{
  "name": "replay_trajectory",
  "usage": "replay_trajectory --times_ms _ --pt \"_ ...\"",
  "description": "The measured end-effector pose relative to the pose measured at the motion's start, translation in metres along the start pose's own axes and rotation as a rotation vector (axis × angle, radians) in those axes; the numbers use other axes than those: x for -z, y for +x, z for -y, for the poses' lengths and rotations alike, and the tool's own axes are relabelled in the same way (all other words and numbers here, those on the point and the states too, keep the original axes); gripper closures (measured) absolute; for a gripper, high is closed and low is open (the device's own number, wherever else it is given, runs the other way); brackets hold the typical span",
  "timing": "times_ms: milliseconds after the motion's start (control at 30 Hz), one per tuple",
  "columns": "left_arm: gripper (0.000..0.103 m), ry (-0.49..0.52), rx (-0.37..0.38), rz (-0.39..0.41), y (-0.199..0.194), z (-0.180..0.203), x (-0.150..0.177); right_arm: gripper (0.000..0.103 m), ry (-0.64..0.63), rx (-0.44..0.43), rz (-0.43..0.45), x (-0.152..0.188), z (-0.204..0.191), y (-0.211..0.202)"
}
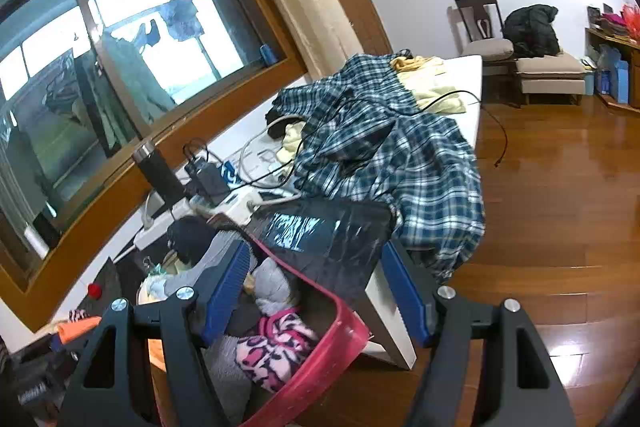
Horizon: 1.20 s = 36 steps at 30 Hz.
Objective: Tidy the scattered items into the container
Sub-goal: 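Open the right tool inside the tin box while the left tool releases the orange cube, then move both open tools back to the remaining items on the table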
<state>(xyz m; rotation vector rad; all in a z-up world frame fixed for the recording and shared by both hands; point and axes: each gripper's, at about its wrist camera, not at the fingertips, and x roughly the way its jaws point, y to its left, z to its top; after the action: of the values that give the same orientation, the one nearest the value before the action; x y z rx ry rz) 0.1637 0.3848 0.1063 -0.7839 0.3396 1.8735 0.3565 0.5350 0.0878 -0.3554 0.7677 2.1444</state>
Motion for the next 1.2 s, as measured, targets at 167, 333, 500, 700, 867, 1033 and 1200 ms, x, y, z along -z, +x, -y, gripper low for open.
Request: replay_trajectory --times_ms 167,333,500,700,867,1033,1200 --pt "0.049 0.086 0.089 0.008 0.009 0.045 -0.009 0.03 0.033 0.011 0.03 -0.005 0.011 -0.006" --pt "0.049 0.093 0.116 0.005 0.023 0.056 -0.015 0.03 0.032 0.002 0.029 -0.006 0.012 -0.006" --pt "0.049 0.06 0.112 0.003 0.029 0.047 -0.015 0.03 0.025 0.0 0.043 -0.006 0.011 -0.009" --pt "0.048 0.045 0.075 0.062 0.008 0.023 -0.015 0.03 0.007 -0.005 0.041 -0.002 0.002 -0.009" --pt "0.026 -0.017 -0.003 0.104 -0.009 -0.013 -0.014 0.03 -0.039 -0.043 0.036 0.002 -0.025 -0.011" --pt "0.021 -0.13 -0.134 0.11 -0.026 -0.074 -0.004 0.027 -0.104 -0.131 0.033 0.007 -0.073 -0.014" --pt "0.021 -0.247 -0.279 0.102 -0.045 -0.144 0.013 0.025 -0.217 -0.265 0.014 0.025 -0.142 -0.017"
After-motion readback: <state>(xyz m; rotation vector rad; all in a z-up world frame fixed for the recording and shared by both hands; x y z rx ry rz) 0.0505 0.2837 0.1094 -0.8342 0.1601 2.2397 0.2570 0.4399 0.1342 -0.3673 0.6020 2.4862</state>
